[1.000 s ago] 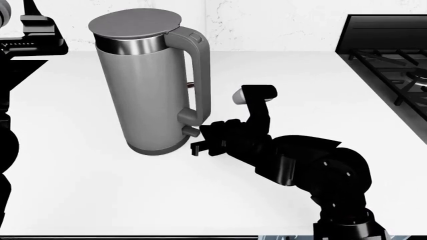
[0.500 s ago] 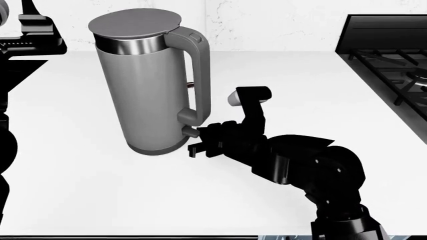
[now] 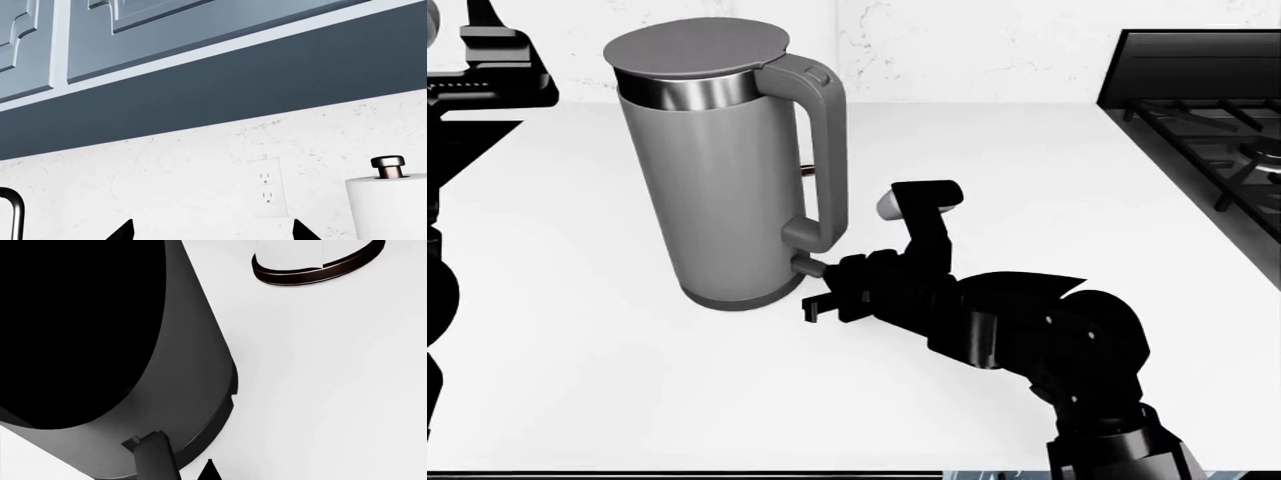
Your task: Press down the lever to turn on the electric kettle.
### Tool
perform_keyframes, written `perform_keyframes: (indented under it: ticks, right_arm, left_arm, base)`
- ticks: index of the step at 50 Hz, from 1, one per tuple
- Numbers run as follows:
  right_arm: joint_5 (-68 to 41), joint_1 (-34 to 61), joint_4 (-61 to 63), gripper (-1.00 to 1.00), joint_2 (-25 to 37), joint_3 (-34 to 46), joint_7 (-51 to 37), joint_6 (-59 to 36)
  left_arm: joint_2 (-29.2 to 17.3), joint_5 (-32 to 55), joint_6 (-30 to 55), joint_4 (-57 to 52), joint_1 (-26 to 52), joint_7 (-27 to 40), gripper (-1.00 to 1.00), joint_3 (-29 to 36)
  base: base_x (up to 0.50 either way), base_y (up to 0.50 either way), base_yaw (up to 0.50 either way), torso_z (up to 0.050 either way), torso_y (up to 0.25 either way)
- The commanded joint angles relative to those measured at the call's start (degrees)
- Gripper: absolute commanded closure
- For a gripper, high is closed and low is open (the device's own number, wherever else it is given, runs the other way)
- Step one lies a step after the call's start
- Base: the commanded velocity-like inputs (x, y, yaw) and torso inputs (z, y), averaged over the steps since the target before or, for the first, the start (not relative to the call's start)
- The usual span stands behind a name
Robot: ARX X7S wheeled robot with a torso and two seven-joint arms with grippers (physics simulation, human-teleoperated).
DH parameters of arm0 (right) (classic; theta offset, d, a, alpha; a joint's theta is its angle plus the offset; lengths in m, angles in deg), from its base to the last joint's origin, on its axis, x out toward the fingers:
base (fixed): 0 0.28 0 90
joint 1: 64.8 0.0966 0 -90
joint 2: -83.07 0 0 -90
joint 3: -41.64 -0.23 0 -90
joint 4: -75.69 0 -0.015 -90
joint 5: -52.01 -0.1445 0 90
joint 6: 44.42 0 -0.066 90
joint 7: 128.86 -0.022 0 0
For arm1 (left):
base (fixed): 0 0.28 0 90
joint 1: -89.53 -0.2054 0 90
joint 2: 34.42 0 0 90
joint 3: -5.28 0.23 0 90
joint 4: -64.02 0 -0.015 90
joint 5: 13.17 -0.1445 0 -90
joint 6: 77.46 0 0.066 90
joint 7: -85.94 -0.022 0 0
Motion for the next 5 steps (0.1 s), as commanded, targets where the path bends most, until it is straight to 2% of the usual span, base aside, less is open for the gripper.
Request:
perform_keyframes:
  ticks: [1, 5]
  right_arm:
    - [-1.98, -1.14, -0.97, 1.0, -0.31, 1.86, 0.08, -0.44]
    - [-2.06, -1.07, -1.11, 1.0, -0.26, 1.95, -0.03, -0.21]
  left_arm:
    - [0.01, 0.11, -0.09, -0.07, 0.04, 0.12, -1.0, 0.1]
    - [-0.03, 0.23, -0.1, -0.14, -0.06, 0.12, -1.0, 0.0]
  base:
    - [0.0, 0.0, 0.0, 0.0, 0.0]
    - [0.0, 0.0, 0.0, 0.0, 0.0]
